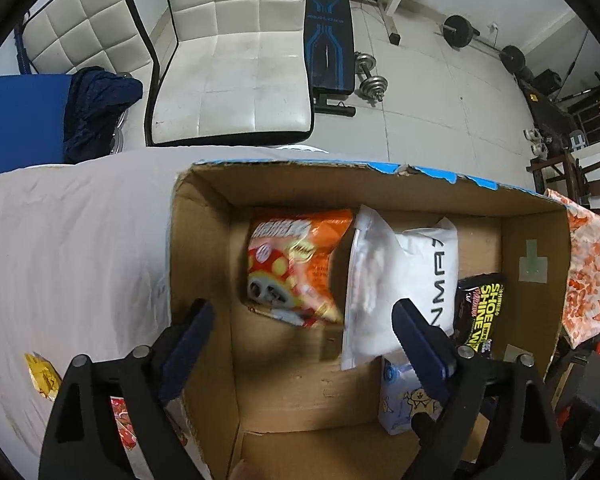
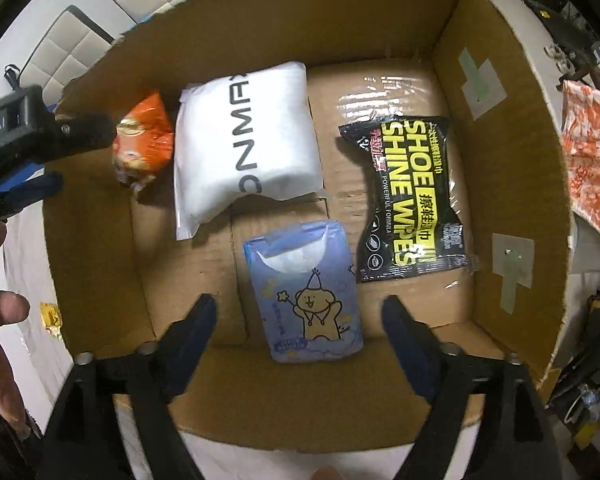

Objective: Organize soft objects
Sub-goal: 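Open both tools to release the chip bag and tissue pack into the box, then grasp the yellow chip bag with the left tool while the right grasps the red packet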

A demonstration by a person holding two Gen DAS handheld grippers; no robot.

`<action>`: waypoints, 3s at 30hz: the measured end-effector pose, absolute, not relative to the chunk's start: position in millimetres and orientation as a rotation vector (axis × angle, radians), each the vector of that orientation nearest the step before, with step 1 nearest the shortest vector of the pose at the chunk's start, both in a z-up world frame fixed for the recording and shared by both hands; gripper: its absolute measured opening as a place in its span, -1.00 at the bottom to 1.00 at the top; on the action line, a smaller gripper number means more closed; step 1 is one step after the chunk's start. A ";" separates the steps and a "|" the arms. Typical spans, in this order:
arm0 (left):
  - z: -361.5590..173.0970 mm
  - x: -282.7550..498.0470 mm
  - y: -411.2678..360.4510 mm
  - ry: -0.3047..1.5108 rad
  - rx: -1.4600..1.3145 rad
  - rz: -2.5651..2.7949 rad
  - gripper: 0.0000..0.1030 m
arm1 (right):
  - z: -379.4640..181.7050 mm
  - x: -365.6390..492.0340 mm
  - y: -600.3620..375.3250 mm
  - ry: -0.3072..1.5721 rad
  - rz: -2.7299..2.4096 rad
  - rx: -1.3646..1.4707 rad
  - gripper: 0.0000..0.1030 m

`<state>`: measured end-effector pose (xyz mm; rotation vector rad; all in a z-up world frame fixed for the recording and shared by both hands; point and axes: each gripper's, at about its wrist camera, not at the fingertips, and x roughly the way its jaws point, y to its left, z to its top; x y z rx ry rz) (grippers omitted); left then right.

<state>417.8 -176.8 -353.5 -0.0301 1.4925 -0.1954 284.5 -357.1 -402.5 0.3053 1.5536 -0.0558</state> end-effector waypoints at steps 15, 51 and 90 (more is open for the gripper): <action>-304.0 326.4 -155.8 1.306 0.018 -0.234 0.99 | -336.4 238.2 -351.0 1.384 -0.127 0.148 0.98; -187.1 193.9 -2.0 1.124 0.027 -0.117 0.99 | -232.8 140.1 -185.9 1.301 0.187 0.108 0.98; -425.9 248.7 214.3 1.601 -0.161 0.232 0.99 | -479.9 293.9 -6.9 1.872 0.287 -0.265 0.45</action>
